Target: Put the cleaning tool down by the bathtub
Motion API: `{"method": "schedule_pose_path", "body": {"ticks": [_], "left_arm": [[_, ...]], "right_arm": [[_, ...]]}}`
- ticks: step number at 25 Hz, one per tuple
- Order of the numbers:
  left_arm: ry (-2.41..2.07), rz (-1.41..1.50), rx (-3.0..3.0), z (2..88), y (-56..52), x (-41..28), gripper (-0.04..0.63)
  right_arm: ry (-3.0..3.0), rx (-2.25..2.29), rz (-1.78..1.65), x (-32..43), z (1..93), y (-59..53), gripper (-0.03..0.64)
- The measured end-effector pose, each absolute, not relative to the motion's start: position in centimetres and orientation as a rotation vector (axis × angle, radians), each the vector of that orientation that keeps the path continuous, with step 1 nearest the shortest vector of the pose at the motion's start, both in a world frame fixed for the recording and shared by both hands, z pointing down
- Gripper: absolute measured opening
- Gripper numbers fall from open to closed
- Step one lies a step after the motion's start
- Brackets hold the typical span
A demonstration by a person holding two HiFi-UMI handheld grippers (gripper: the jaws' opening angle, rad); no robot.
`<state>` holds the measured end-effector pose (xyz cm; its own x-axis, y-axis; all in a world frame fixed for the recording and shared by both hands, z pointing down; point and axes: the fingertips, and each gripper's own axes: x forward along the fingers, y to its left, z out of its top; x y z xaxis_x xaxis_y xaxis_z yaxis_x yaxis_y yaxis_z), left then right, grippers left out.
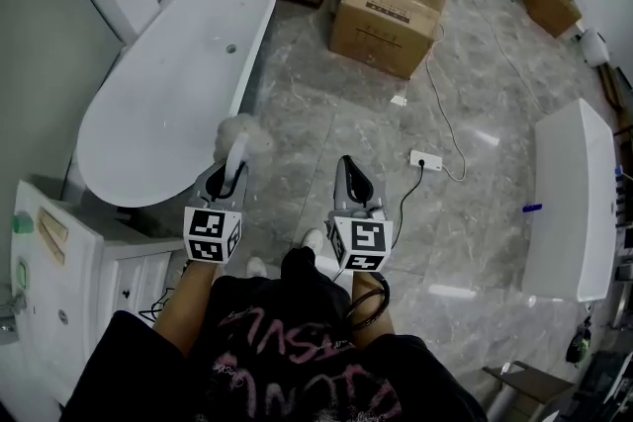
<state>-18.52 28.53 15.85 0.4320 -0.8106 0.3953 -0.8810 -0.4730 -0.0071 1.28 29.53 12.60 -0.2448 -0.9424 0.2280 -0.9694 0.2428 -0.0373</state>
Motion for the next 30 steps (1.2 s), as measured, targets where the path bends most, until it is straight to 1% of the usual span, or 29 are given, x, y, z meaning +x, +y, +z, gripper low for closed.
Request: {"method": "schedule_pose_path", "body": {"ticks": [9,15,21,30], "left_arm": [[-1.517,0.562,2.467,16.1,24.6,-13.8,0.086],[-1.527,0.601,2.467,16.0,23.1,-11.3,0.086],[-1.529,0.626,2.473,16.2,21.8,-10.0,0.086],[-1.522,0.614,2.477,16.8,19.0,-9.8,0.086]], "right_arm": [[-2.363,1.809,0.308,6.7,14.0,25.7,0.014],[-2.388,1.782,0.327,8.6,14.4,23.6,0.014],[-2.396,1.773,0.343,9.8,15.1,22.0,0.014],[-2.376,1.759,0.34,9.9,16.2,19.5,0.014]]}}
